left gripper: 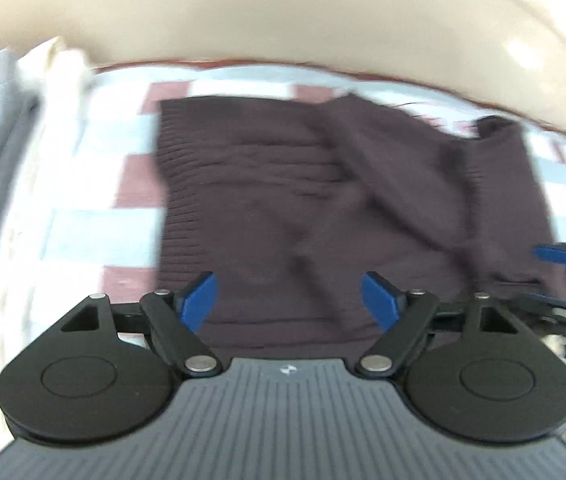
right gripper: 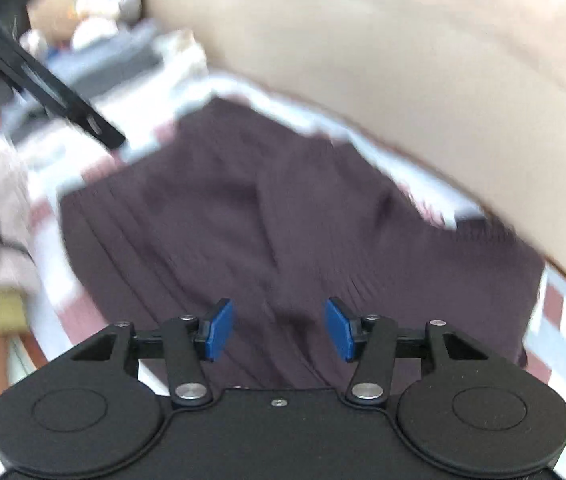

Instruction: Fold clothes

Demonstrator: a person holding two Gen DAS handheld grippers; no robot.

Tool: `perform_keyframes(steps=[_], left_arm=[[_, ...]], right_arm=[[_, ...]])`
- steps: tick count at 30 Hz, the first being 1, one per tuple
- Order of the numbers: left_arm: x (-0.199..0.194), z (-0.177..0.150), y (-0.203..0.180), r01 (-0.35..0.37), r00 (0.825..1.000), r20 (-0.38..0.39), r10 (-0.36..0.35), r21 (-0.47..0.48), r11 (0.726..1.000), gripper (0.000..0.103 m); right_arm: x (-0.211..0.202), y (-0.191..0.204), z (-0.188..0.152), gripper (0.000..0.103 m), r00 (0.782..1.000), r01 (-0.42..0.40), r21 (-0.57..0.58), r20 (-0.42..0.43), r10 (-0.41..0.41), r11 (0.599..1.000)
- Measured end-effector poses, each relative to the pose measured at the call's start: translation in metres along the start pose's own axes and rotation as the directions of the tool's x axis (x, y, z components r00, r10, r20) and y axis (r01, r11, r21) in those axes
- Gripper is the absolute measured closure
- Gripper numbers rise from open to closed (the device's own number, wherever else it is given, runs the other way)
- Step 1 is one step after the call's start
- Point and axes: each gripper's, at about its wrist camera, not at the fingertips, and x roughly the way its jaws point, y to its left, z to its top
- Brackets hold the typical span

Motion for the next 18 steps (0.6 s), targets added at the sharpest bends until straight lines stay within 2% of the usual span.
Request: perform_keyframes(steps=[2, 4, 7, 10, 16, 18], left_arm=[[0.015, 0.002, 0.023, 0.044, 0.994, -0.092, -0.053, -0.1, 0.994, 0.024], [0.025, -0.003, 0.043, 0.104, 0.983, -0.119, -0.137, -0.246, 0.964, 0.023], [0.034, -0.013, 0.05, 0.121, 0.979, -0.124, -0.163, -0.291, 0.949, 0.023], [0.046, -0.02, 0.065, 0.149, 0.969, -0.128, -0.209, -0.371, 0.917, 0.02], [0.063, -0.043, 0.1, 0.236, 0.934, -0.085, -0.348, -0.582, 0.778, 0.02], [0.06, -0.052, 0.109, 0.254, 0.926, -0.057, -0.373, -0.636, 0.729, 0.02]], right_arm=[[0.0, 0.032, 0.012, 0.046, 1.0, -0.01, -0.079, 0.024, 0.012, 0.997], [0.012, 0.066, 0.018, 0.046, 1.0, -0.002, -0.194, -0.001, 0.002, 0.981], [0.032, 0.105, 0.022, 0.047, 0.999, -0.035, -0.307, -0.029, 0.028, 0.951], [0.046, 0.126, 0.029, 0.048, 0.993, -0.119, -0.326, -0.051, 0.108, 0.938], [0.085, 0.144, 0.047, 0.048, 0.979, -0.202, -0.239, -0.073, 0.19, 0.95], [0.098, 0.155, 0.046, 0.048, 0.976, -0.217, -0.26, -0.089, 0.2, 0.941]])
